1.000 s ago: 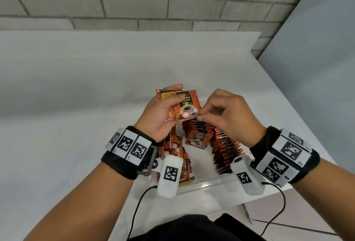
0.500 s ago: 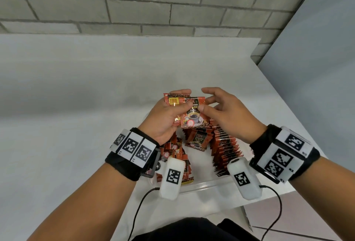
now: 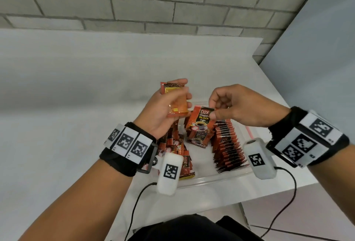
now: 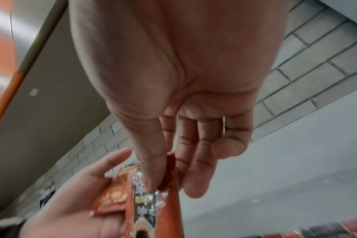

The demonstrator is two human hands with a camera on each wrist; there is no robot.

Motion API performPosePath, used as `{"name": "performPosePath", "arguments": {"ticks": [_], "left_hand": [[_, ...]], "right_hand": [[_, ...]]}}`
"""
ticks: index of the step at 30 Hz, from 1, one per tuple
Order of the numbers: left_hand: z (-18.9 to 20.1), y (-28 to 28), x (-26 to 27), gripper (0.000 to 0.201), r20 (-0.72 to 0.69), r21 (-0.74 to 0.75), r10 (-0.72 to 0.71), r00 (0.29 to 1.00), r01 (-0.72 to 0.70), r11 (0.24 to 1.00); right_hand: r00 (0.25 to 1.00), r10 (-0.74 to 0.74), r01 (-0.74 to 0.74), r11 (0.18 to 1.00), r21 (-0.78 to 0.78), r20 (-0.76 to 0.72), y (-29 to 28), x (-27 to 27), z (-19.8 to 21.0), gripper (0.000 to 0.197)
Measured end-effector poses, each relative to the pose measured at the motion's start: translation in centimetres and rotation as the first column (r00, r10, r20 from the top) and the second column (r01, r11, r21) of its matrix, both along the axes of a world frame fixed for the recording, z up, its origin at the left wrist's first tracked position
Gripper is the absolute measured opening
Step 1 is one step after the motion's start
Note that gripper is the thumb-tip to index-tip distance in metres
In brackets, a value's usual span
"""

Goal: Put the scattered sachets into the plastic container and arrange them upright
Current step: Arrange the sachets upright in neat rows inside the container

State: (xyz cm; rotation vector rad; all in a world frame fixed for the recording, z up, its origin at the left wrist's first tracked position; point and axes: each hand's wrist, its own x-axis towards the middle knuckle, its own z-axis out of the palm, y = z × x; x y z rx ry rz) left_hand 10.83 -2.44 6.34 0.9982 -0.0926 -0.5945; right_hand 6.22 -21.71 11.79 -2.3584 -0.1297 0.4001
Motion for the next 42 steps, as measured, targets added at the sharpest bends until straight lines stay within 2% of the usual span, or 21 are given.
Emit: {"name": "performPosePath", "arguments": {"ticks": [4, 8, 14, 18, 21, 25, 32, 36, 42], "left_hand": [[0.1, 1.3, 0.9, 0.021, -0.050, 0.010, 0.070, 0.996, -0.069, 0.998], [-0.2, 1.6, 0.9, 0.023, -0.062, 0.007, 0.074, 0.995, -0.074, 0.997], [-0.6, 2.0, 0.6, 0.025, -0.089, -0.009, 0.078, 0.993, -0.079, 0.997], [-0.5, 2.4, 0.7, 0.026, -0.087, -0.007, 0.092, 0.992, -0.093, 0.996], [-0.5, 2.6, 0.8, 0.025, -0.088, -0.012, 0.092, 0.992, -0.093, 0.996], [-0.7, 2.5, 0.8, 0.024, -0.095, -0.009, 0.087, 0.992, -0.089, 0.996], [-0.9, 2.4, 0.9, 0.024, -0.103, -0.017, 0.088, 0.991, -0.090, 0.996], [-1.0, 2.2, 1.1, 0.026, -0.102, -0.032, 0.081, 0.991, -0.084, 0.996], [-0.9, 1.9, 1.1, 0.025, -0.103, -0.035, 0.076, 0.992, -0.080, 0.996]], "right_hand": [[0.995, 0.016, -0.041, 0.968, -0.246, -0.101, 0.0, -0.4, -2.5, 0.015], [0.982, 0.069, -0.134, 0.910, -0.393, -0.173, 0.9, 0.0, -5.2, 0.017], [0.976, 0.098, -0.184, 0.847, -0.499, -0.193, 1.7, 0.9, -6.1, 0.015], [0.967, 0.089, -0.219, 0.768, -0.602, -0.238, 2.1, 1.2, -6.4, 0.026], [0.959, 0.112, -0.262, 0.696, -0.669, -0.259, 2.6, 1.3, -6.5, 0.025], [0.950, 0.145, -0.304, 0.625, -0.719, -0.276, 2.8, 1.3, -6.6, 0.022], [0.946, 0.236, -0.317, 0.516, -0.796, -0.224, 2.6, 1.6, -6.9, 0.011], [0.945, 0.264, -0.301, 0.486, -0.820, -0.191, 2.6, 1.6, -7.1, 0.029], [0.941, 0.277, -0.312, 0.490, -0.814, -0.194, 2.1, 1.4, -7.1, 0.035]]}}
